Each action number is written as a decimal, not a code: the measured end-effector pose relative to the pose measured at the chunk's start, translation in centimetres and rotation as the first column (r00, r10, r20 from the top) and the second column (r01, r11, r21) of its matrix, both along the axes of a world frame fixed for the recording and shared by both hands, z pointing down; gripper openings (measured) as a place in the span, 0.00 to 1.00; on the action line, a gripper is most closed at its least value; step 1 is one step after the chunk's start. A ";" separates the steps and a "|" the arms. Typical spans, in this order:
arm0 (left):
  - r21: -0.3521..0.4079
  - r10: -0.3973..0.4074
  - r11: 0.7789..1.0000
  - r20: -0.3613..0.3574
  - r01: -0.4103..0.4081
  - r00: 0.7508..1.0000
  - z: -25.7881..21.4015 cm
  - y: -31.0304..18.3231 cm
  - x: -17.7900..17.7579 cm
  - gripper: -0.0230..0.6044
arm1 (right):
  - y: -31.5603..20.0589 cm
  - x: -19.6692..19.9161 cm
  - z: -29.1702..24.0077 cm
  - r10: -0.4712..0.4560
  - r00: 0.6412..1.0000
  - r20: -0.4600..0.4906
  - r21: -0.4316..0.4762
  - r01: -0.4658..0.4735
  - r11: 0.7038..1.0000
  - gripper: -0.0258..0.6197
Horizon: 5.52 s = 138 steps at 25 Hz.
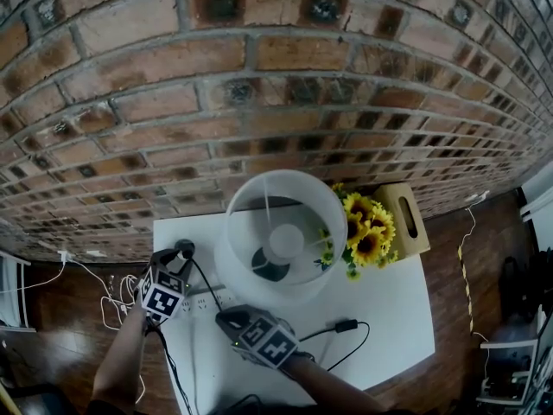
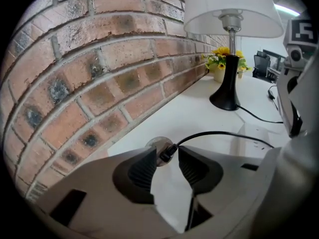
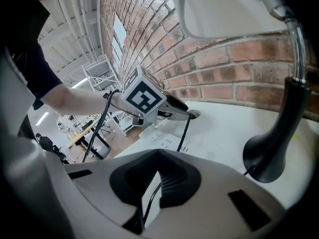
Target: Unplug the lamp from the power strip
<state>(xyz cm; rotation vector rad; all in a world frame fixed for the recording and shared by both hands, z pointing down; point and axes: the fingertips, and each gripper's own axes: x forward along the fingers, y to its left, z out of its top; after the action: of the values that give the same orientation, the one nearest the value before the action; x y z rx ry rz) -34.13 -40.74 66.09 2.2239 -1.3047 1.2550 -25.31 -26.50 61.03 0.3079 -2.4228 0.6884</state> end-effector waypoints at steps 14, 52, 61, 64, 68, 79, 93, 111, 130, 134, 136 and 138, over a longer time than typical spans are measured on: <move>-0.006 -0.036 0.999 0.047 0.036 0.998 -0.6 0.6 -1.7 0.29 | 0.2 0.1 0.0 0.006 1.000 0.012 -0.015 -0.006 1.000 0.04; 0.124 -0.250 0.939 -0.395 0.321 0.884 -14.7 11.1 -1.9 0.06 | 6.9 -0.2 -8.7 -0.026 0.989 0.145 0.130 0.007 0.992 0.04; 0.210 -0.161 0.940 -0.424 0.270 0.891 -19.3 14.1 0.3 0.06 | 7.4 -1.0 -13.4 -0.007 0.983 0.186 0.216 -0.034 0.976 0.04; 0.228 -0.146 0.936 -0.447 0.270 0.883 -20.4 15.4 0.5 0.06 | 8.7 -1.5 -14.3 -0.032 0.983 0.180 0.228 -0.010 0.974 0.04; 0.251 -0.136 0.925 -0.479 0.283 0.867 -22.0 17.0 0.0 0.06 | 9.0 -2.0 -16.0 -0.023 0.978 0.207 0.254 -0.031 0.967 0.04; 0.326 -0.080 0.884 -0.601 0.335 0.795 -26.4 21.8 -0.1 0.06 | 10.7 -3.4 -19.1 0.004 0.952 0.306 0.291 -0.097 0.952 0.04; 0.332 -0.030 0.884 -0.662 0.329 0.749 -27.1 24.7 1.9 0.06 | 10.8 2.1 -22.7 0.168 0.919 0.358 0.318 -0.289 0.903 0.04; 0.404 0.140 0.893 -0.666 0.197 0.732 -32.3 24.9 16.7 0.06 | 11.5 16.7 -25.8 0.289 0.855 0.430 0.376 -0.461 0.804 0.04; 0.464 0.396 0.878 -0.565 -0.117 0.724 -32.8 29.6 42.8 0.06 | 17.3 39.6 -24.3 0.459 0.769 0.445 0.336 -0.618 0.711 0.04; 0.462 0.421 0.873 -0.552 -0.156 0.720 -32.8 30.8 46.2 0.06 | 18.7 43.0 -23.9 0.483 0.753 0.448 0.324 -0.640 0.697 0.04; 0.466 0.429 0.869 -0.547 -0.164 0.719 -32.8 31.1 47.0 0.06 | 19.3 44.0 -23.9 0.487 0.743 0.459 0.330 -0.652 0.683 0.04; 0.493 0.439 0.857 -0.552 -0.148 0.709 -33.6 31.1 47.4 0.06 | 19.4 44.7 -24.4 0.487 0.731 0.478 0.347 -0.667 0.660 0.04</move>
<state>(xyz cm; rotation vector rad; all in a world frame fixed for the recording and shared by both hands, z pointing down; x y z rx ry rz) 13.30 -9.65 32.45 2.8809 -0.9919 0.1598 19.40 -7.09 36.61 1.3528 -2.8268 0.3587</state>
